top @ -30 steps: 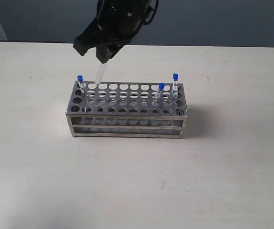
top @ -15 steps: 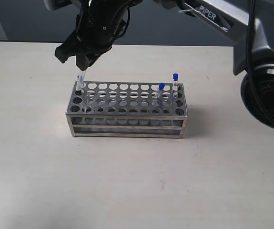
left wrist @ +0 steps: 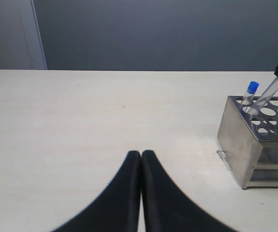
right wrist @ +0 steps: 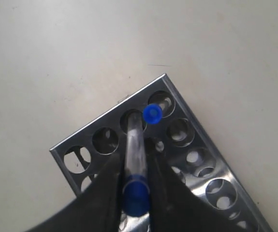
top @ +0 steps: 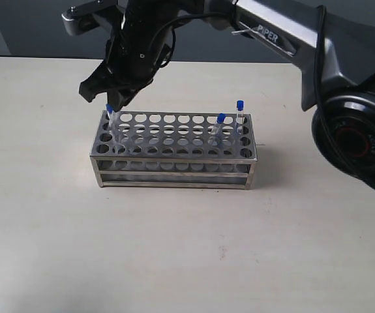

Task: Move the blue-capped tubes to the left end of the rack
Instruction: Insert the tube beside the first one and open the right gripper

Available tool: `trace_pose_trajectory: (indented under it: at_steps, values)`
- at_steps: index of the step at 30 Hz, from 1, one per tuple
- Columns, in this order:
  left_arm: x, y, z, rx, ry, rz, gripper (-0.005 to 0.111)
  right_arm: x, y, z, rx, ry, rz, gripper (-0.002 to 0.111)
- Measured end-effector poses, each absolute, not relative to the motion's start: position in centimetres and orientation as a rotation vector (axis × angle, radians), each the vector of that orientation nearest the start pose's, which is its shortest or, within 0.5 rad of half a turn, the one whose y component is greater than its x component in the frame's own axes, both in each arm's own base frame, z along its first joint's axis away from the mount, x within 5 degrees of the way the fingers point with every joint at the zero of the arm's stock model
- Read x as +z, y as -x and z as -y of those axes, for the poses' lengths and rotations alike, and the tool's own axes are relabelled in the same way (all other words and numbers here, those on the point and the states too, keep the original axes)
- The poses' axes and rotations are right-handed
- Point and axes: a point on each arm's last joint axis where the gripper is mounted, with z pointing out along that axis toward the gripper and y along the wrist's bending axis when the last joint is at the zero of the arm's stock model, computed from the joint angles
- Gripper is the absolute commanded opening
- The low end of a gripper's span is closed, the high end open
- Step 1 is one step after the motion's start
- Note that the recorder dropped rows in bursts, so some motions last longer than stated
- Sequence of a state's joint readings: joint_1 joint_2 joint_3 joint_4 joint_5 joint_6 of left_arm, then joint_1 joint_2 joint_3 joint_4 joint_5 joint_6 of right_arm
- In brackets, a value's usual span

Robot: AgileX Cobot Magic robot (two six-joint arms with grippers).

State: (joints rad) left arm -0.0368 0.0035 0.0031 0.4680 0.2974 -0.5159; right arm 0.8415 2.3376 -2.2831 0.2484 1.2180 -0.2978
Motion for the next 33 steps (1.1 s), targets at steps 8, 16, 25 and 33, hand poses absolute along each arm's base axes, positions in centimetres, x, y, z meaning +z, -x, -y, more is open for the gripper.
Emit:
trace_pose_trajectory:
  at_steps: [8,16,25,33]
  values:
    - [18.8,-5.5,-1.0,0.042,0.122,-1.751,0.001,23.6,-32.3,-39.7,0.533,1.467,-2.405,-0.001]
    - [18.8,-5.5,-1.0,0.042,0.122,-1.751,0.001,23.6,-32.4,-40.4,0.598,1.463,-2.335,-0.001]
    - [18.8,-5.5,-1.0,0.042,0.122,-1.751,0.001,22.8,-32.9,-40.9,0.635,1.438,-2.323,-0.001]
    - [18.8,-5.5,-1.0,0.042,0.122,-1.751,0.001,22.1,-33.2,-41.1,0.669,1.417,-2.329,-0.001]
